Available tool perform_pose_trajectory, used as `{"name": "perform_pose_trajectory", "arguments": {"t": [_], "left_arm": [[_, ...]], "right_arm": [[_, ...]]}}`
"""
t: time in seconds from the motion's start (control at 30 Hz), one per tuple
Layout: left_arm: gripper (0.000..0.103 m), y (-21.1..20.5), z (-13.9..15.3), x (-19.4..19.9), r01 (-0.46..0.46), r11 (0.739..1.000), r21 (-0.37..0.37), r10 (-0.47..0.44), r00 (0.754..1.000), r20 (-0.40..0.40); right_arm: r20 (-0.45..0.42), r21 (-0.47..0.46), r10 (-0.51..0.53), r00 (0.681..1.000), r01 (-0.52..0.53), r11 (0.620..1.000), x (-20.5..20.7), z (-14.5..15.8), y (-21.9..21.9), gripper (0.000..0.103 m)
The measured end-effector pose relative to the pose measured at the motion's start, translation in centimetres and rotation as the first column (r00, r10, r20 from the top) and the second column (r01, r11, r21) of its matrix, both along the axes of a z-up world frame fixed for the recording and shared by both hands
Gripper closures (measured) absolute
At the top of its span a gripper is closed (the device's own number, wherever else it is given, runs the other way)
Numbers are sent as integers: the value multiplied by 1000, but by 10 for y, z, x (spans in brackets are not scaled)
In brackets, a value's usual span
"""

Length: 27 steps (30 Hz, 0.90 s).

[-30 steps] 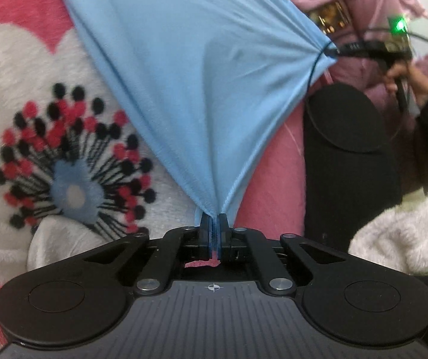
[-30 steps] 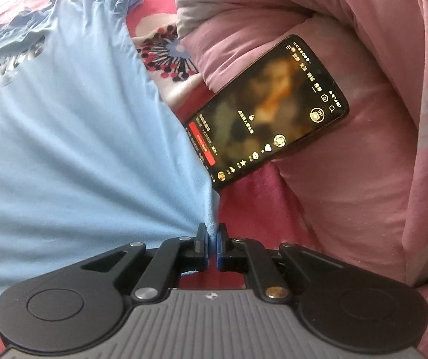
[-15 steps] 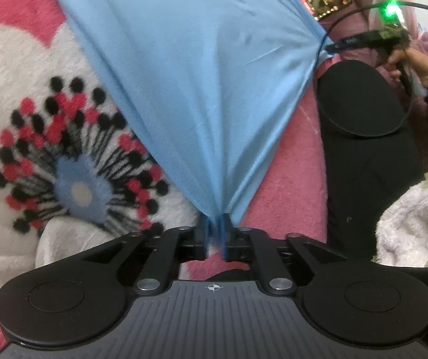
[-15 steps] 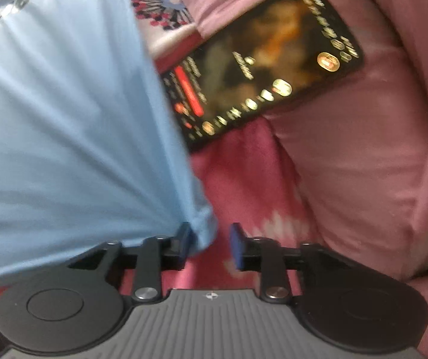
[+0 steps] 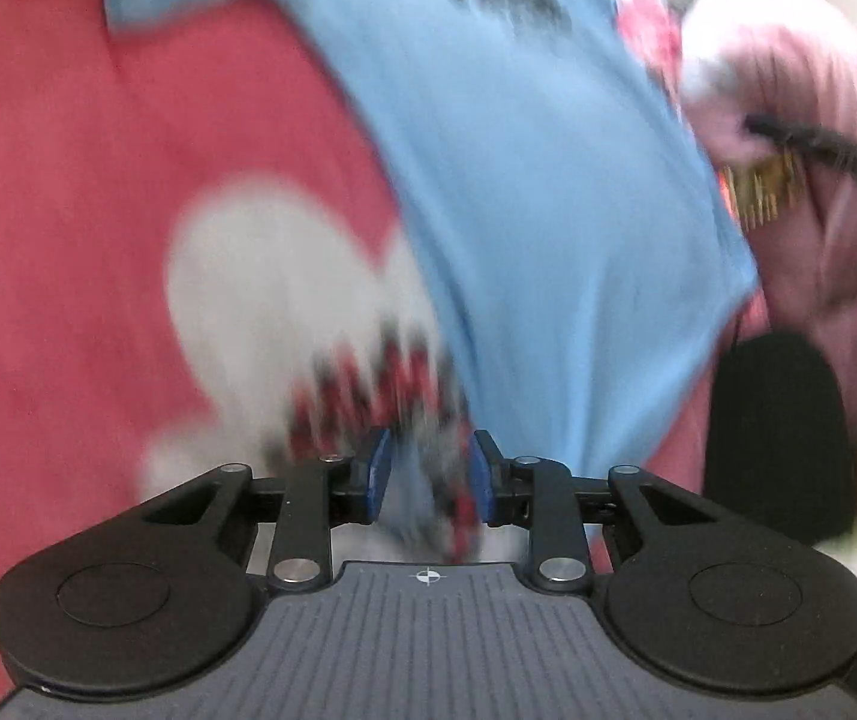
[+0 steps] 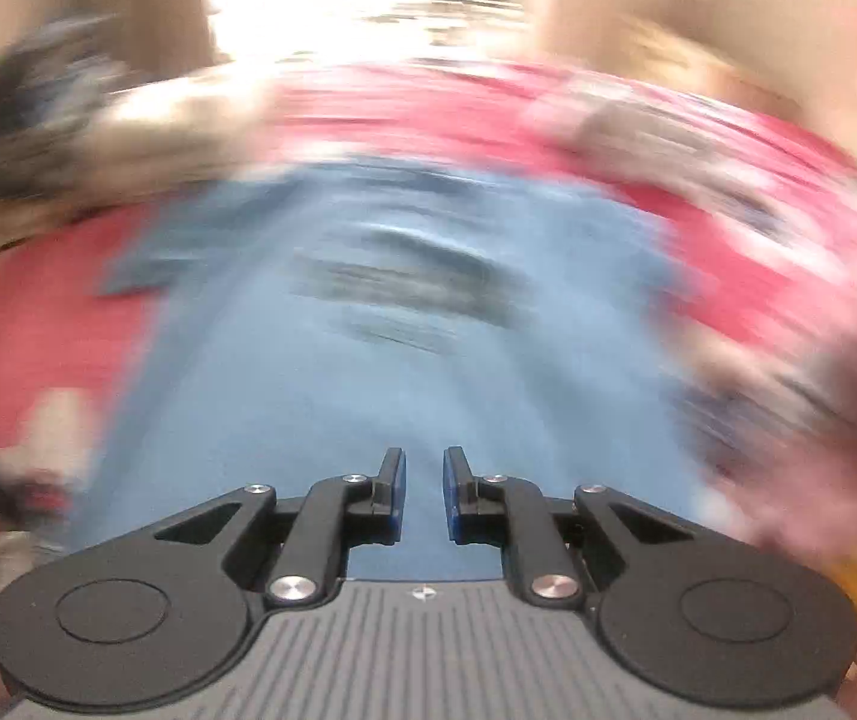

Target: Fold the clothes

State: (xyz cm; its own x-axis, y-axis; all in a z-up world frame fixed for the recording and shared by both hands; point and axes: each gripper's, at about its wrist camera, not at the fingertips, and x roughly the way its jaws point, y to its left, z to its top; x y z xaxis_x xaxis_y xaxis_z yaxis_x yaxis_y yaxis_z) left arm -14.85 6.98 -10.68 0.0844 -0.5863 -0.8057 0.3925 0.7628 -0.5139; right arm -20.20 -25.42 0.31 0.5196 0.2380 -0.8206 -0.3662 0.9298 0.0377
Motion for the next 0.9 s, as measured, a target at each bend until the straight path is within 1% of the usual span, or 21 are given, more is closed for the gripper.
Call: {"name": "perform_pose_trajectory", "arguments": {"t": [0.03, 0.1, 0.17, 0.23, 0.27, 0.33, 0.43, 0.47, 0.53, 0.57, 0.6, 0.63, 0.7, 0.73, 0.77, 0.83, 0.87, 0.9], "left_arm": [[72, -1, 2, 5, -36, 999, 1, 35, 999, 32], [72, 1, 1, 18, -118, 993, 23, 116, 990, 79], [72, 13, -1, 29, -202, 978, 46, 195, 973, 124], [72, 27, -2, 40, -278, 959, 60, 265, 949, 171], [72, 36, -2, 46, -304, 951, 63, 287, 938, 193], [71, 51, -2, 59, -347, 935, 68, 324, 917, 232], [70, 63, -2, 88, -379, 923, 69, 349, 897, 271], [69, 63, -1, 98, -387, 919, 69, 353, 890, 290], [64, 58, 3, 119, -405, 912, 66, 360, 867, 344], [63, 59, 4, 127, -422, 904, 66, 369, 851, 374], [61, 60, 6, 136, -440, 896, 66, 379, 832, 404], [61, 60, 7, 145, -465, 883, 66, 392, 808, 440], [61, 54, 6, 161, -500, 863, 75, 400, 766, 504], [61, 53, 5, 171, -503, 862, 67, 402, 758, 513], [61, 53, 3, 179, -498, 865, 52, 407, 760, 506], [61, 54, 0, 194, -508, 861, 7, 442, 757, 481], [62, 54, -2, 199, -513, 858, 1, 451, 754, 478], [62, 54, -3, 204, -518, 855, -4, 457, 751, 477]], "right_arm": [[-21, 26, 83, 996, -83, 996, 12, -12, 26, 88], [-76, 57, 203, 976, -199, 978, 27, -42, 63, 88], [-160, 77, 269, 950, -260, 962, 30, -72, 85, 88], [-255, 84, 297, 920, -284, 955, 15, -97, 88, 88], [-262, 97, 302, 917, -286, 953, 5, -102, 82, 88], [-331, 131, 311, 891, -283, 950, -9, -97, 67, 88], [-409, 111, 322, 854, -304, 946, -13, -84, 54, 88], [-395, 84, 324, 860, -318, 944, -11, -75, 54, 88], [-294, 38, 337, 895, -341, 939, 11, -53, 61, 88], [-243, 30, 355, 903, -359, 933, 22, -48, 72, 88], [-193, 25, 376, 906, -378, 925, 32, -45, 86, 88], [-143, 19, 396, 907, -397, 917, 43, -42, 100, 87], [-41, 4, 434, 900, -434, 901, 63, -36, 127, 85], [10, -5, 452, 892, -452, 892, 74, -33, 140, 85], [60, -16, 469, 881, -469, 883, 84, -30, 154, 85], [88, 13, 477, 875, -480, 877, 103, -38, 180, 85], [92, 30, 474, 875, -479, 877, 111, -43, 190, 84], [95, 45, 466, 880, -471, 881, 118, -47, 198, 80]]}}
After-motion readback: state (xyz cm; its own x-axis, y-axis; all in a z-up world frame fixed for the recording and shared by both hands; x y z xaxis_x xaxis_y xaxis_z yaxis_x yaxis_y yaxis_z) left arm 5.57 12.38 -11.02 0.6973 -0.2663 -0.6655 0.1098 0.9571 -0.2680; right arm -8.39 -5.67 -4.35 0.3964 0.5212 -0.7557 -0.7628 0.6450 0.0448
